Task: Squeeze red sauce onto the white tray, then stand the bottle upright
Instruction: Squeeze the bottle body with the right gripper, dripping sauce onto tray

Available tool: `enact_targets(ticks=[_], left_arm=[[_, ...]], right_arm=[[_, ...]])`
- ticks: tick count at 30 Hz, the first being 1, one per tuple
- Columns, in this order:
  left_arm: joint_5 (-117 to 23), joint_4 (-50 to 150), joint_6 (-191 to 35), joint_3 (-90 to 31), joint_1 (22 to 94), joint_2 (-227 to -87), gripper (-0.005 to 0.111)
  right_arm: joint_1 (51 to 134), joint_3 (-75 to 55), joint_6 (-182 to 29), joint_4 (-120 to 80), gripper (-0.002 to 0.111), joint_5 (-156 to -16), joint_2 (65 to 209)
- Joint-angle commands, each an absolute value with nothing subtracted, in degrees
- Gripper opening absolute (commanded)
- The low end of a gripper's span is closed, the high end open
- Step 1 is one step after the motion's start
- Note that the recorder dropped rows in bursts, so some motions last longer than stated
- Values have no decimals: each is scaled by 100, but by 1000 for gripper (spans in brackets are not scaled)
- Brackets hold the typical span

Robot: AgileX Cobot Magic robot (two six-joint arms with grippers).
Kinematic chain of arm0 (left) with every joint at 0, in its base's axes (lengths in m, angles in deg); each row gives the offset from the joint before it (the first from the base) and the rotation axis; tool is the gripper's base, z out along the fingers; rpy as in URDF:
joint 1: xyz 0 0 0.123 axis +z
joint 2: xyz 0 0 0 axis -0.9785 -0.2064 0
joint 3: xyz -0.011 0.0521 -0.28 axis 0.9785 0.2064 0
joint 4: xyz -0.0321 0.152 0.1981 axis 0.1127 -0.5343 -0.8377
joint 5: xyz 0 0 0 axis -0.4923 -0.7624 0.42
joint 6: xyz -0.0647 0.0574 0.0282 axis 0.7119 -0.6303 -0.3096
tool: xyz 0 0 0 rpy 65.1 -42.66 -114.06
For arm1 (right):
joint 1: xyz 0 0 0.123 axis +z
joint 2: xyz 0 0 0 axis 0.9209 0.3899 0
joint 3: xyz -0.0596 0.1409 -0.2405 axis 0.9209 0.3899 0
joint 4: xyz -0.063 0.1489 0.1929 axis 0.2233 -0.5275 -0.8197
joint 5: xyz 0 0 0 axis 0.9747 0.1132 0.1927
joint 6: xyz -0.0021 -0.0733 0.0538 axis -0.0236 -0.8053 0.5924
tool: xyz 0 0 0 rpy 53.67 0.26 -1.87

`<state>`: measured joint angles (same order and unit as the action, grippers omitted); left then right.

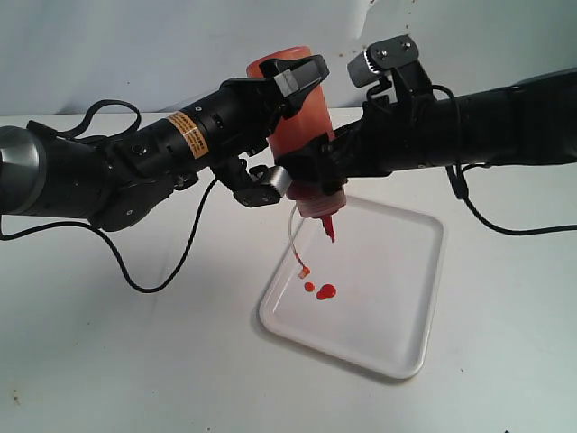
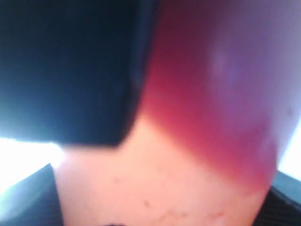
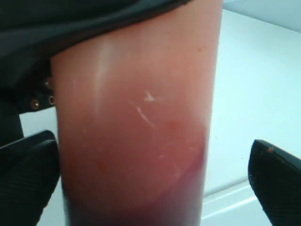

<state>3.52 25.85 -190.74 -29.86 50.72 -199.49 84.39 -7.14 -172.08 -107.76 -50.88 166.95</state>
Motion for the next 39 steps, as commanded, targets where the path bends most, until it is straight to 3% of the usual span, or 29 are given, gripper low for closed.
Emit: enact_targets(ticks=[1, 6, 10, 14, 19, 34, 36, 39], left_arm=[[657, 2741, -18956, -3053, 5051, -19847, 0], [657, 2741, -18956, -3053, 5051, -19847, 0], [657, 2741, -18956, -3053, 5051, -19847, 0], [657, 2741, -18956, -3053, 5051, -19847, 0], [657, 2741, -18956, -3053, 5051, -19847, 0], [657, 2741, -18956, -3053, 5051, -19847, 0], [657, 2741, -18956, -3053, 5051, -19847, 0], [657, 2741, -18956, -3053, 5051, -19847, 0]], right_arm=[[8490, -750, -17541, -11260, 103, -4840, 16703], [8549, -750, -17736, -11414, 95, -4851, 16703], [8593, -750, -17745, -11414, 77, -4851, 16703], [8593, -750, -17745, -11387, 51, -5073, 16703], [8593, -750, -17745, -11365, 0, -5472, 16703], [8593, -750, -17745, -11365, 2, -5472, 16703], [8593, -750, -17745, -11365, 11, -5472, 16703], [8593, -750, -17745, -11412, 43, -5460, 16703]])
